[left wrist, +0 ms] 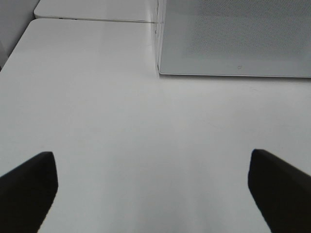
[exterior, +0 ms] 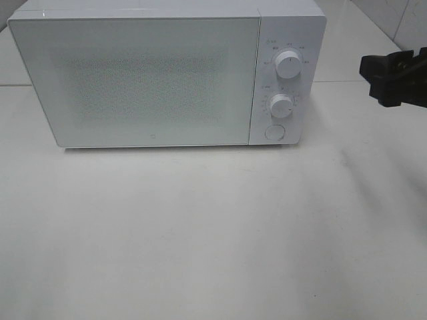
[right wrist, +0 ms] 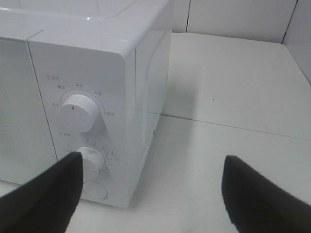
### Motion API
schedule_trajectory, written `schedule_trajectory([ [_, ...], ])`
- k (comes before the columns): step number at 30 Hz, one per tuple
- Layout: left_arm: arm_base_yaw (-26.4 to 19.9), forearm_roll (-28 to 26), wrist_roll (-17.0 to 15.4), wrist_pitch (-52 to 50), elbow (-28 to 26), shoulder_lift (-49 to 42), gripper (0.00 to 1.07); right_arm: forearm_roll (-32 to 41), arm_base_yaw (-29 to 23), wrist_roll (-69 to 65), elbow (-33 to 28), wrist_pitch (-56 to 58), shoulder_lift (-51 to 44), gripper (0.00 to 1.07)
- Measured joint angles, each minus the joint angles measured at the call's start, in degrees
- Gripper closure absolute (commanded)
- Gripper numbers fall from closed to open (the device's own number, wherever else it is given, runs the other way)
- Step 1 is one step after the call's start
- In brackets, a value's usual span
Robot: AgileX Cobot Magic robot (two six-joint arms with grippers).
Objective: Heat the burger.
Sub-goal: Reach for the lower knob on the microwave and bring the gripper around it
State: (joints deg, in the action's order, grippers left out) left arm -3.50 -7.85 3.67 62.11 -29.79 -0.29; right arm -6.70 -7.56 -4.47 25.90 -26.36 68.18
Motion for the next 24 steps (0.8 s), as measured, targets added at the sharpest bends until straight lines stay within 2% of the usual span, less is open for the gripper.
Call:
schedule_trajectory([
  [9,0.00,0.00,0.00,0.00,0.00,0.00,0.07,5.04,-0.11,4.87,0.00,-10.60,9.63,0.31],
  [10,0.00,0.00,0.00,0.00,0.00,0.00,0.07,7.91,-1.26,6.76,-0.06,-12.61,11.46,0.31],
  [12,0.00,0.00,0.00,0.00,0.00,0.00,0.07,9.11,-2.18,7.79,-0.23,-13.46,12.15,0.31],
  [16,0.00,0.00,0.00,0.00,0.00,0.00,0.07,17.99,-8.02,15.24,-2.01,-20.51,16.50,0.31],
  [17,0.00,0.00,0.00,0.00,0.00,0.00,0.07,17.99,-8.02,15.24,-2.01,-20.51,16.50,0.31],
  [19,0.00,0.00,0.00,0.00,0.00,0.00,0.07,24.01,-12.15,18.33,-2.86,-23.84,19.08,0.31],
  [23,0.00,0.00,0.00,0.00,0.00,0.00,0.07,29.68,-15.58,21.08,-2.92,-26.30,21.43,0.31],
  [24,0.00,0.00,0.00,0.00,0.00,0.00,0.07,33.40,-17.82,22.12,-2.92,-28.02,22.92,0.31],
])
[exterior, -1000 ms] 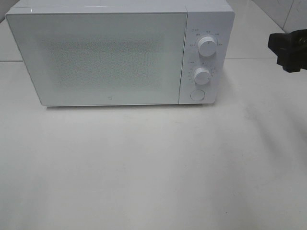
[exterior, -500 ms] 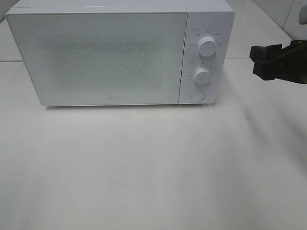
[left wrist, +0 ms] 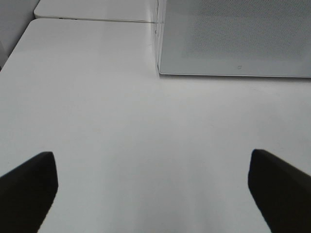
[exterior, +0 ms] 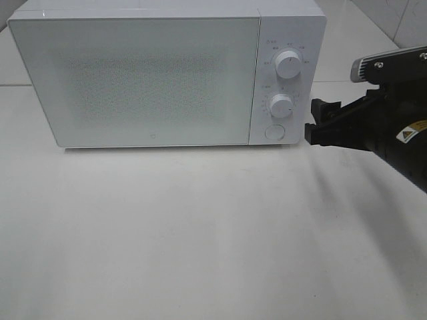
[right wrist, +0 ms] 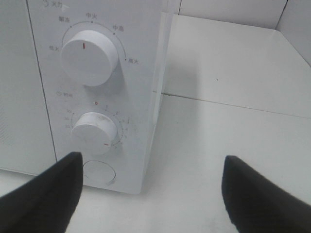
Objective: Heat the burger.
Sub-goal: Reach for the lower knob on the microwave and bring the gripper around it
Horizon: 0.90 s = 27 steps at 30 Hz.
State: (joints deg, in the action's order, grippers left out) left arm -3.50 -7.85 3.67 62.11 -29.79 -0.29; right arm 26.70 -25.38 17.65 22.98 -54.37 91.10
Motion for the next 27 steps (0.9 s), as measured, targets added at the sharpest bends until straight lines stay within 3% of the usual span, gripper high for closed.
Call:
schedule_trajectory([
  [11,0.00,0.00,0.00,0.00,0.00,0.00,0.07,14.78,-11.46,0.46,0.17,-9.34,7.62,0.31],
  [18,0.00,0.00,0.00,0.00,0.00,0.00,0.07,18.28,-15.13,0.46,2.18,-11.97,12.09,0.31],
  [27,0.00,0.00,0.00,0.00,0.00,0.00,0.07,18.85,-16.10,0.46,5.44,-13.92,14.90,0.31],
])
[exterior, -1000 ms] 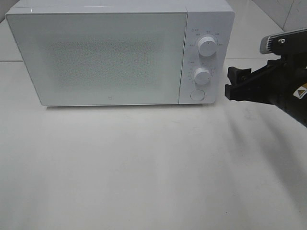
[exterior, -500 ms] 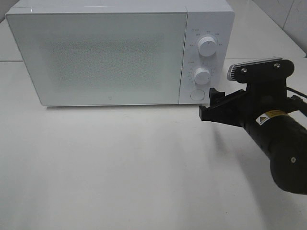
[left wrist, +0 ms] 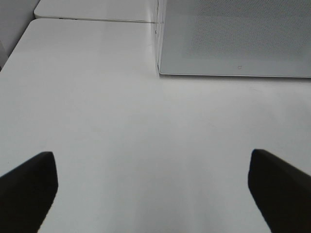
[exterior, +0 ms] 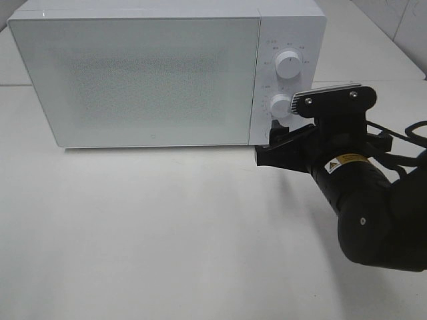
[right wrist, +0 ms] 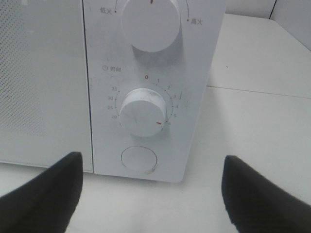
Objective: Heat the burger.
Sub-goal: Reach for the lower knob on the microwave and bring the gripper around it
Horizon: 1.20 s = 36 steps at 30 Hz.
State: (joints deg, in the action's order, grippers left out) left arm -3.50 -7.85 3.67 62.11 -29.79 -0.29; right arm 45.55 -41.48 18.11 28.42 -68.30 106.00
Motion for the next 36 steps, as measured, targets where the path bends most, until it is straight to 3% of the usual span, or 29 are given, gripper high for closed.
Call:
schedule_trajectory([
  [13,0.00,0.00,0.00,0.00,0.00,0.00,0.07,0.23,0.06,0.00,6.65,-0.97,4.53,0.31],
  [18,0.00,0.00,0.00,0.00,0.00,0.00,0.07,0.23,2.46,0.00,10.49,-1.15,7.05,0.31],
  [36,0.00,-0.06,0.00,0.00,0.00,0.00,0.07,-0.40,4.64,-0.11,17.13,-0.97,12.66,0.31],
])
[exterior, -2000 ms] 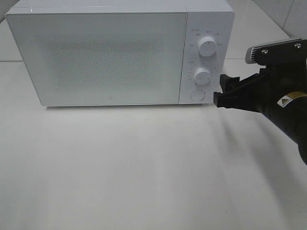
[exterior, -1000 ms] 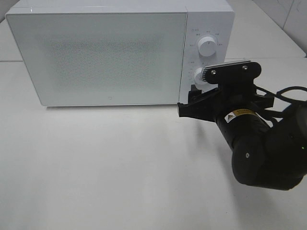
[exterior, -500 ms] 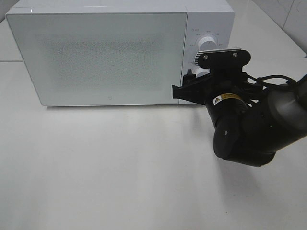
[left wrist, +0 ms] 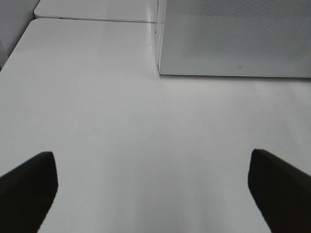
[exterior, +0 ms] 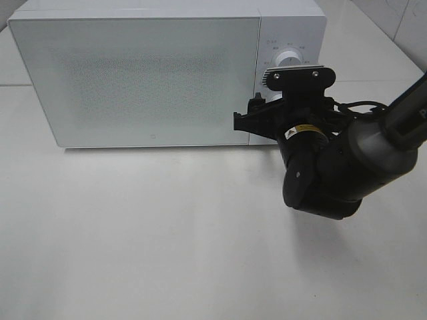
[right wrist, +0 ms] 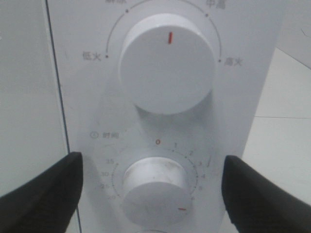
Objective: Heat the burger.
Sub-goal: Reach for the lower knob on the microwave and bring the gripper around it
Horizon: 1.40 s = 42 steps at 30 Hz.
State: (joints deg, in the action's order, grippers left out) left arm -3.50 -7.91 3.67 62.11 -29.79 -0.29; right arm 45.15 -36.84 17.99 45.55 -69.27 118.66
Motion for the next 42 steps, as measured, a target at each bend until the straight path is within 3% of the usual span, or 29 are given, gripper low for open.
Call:
schedule_trajectory([
  [13,0.00,0.00,0.00,0.00,0.00,0.00,0.07,-1.03,1.26,-2.06,1.03,0.69,1.03,0.32],
  [19,0.00,0.00,0.00,0.00,0.00,0.00,0.07,-1.38,1.32,-2.58,1.03,0.92,1.03,0.37],
  [24,0.00,0.00,0.00,0.00,0.00,0.00,0.07,-1.49,1.32,-2.86,1.03,2.23,1.03,0.52],
  [26,0.00,0.00,0.00,0.00,0.00,0.00,0.07,-1.66,1.49,-2.86,1.03,2.98,1.03,0.75],
  [28,0.00,0.00,0.00,0.00,0.00,0.00,0.07,-1.60,1.49,-2.86,1.03,3.09,1.09,0.81],
  [29,0.00,0.00,0.00,0.00,0.00,0.00,0.07,-1.66,1.66,-2.86,1.03,3.15,1.09,0.92],
  [32,0.00,0.00,0.00,0.00,0.00,0.00,0.07,-1.72,1.66,-2.86,1.03,3.15,1.09,0.96],
  [33,0.00,0.00,0.00,0.00,0.00,0.00,0.07,-1.78,1.66,-2.86,1.03,3.15,1.09,1.05],
  [42,0.00,0.00,0.00,0.00,0.00,0.00,0.07,-2.64,1.83,-4.53,0.80,2.86,1.09,1.07],
])
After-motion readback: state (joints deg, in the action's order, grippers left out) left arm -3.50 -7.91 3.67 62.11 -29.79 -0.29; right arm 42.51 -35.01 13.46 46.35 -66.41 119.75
